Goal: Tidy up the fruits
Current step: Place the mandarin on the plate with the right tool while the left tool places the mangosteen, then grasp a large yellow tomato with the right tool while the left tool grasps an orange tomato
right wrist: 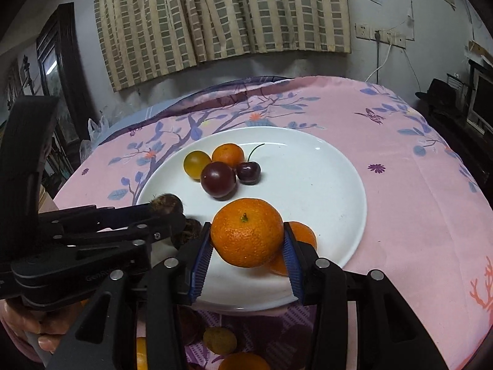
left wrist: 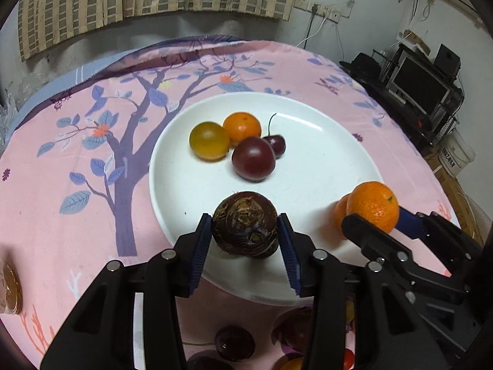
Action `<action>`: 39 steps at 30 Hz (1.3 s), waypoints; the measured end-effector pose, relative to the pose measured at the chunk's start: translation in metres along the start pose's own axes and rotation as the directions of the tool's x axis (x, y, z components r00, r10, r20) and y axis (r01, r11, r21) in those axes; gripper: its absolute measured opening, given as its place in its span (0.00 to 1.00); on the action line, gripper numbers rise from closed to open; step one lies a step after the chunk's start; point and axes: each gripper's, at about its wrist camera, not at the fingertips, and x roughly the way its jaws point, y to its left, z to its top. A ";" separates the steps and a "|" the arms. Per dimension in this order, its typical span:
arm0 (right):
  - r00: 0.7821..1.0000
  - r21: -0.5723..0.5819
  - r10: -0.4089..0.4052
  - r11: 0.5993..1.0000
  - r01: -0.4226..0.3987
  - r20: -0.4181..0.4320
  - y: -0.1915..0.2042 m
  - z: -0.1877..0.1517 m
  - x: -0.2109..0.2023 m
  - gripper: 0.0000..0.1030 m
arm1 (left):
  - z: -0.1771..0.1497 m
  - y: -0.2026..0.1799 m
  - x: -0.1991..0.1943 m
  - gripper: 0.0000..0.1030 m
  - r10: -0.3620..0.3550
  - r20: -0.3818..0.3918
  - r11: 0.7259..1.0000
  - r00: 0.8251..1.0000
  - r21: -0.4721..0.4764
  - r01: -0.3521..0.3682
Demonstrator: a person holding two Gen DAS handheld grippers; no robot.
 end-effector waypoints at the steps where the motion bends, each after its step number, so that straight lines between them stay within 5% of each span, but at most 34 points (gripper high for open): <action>1: 1.000 -0.005 -0.009 1.000 0.009 0.012 0.000 -0.001 -0.003 0.48 | 0.000 -0.001 -0.002 0.51 0.025 0.009 1.000 1.000 0.003 -0.025; 3: 0.999 0.006 -0.009 1.000 0.009 0.040 -0.004 0.000 -0.013 0.50 | 0.000 -0.002 -0.013 0.69 0.052 0.040 0.999 0.998 0.004 -0.052; 6: 0.997 0.040 0.029 0.999 -0.032 0.074 -0.009 -0.001 -0.032 0.53 | 0.002 0.001 -0.042 0.82 0.034 0.095 0.999 0.995 -0.008 -0.034; 11: 0.993 0.027 0.041 0.999 -0.044 0.110 -0.002 -0.017 -0.060 0.56 | -0.015 0.011 -0.095 0.93 0.068 0.203 0.997 0.977 0.020 -0.074; 21: 0.990 -0.175 0.140 0.974 -0.141 -0.020 0.068 -0.078 -0.072 0.56 | -0.078 0.073 -0.100 0.94 0.120 0.118 0.991 0.986 -0.081 -0.111; 39: 0.995 -0.363 -0.047 0.932 0.013 -0.086 0.108 -0.093 -0.035 0.38 | -0.090 0.084 -0.111 0.94 0.123 0.109 0.986 0.986 -0.124 -0.110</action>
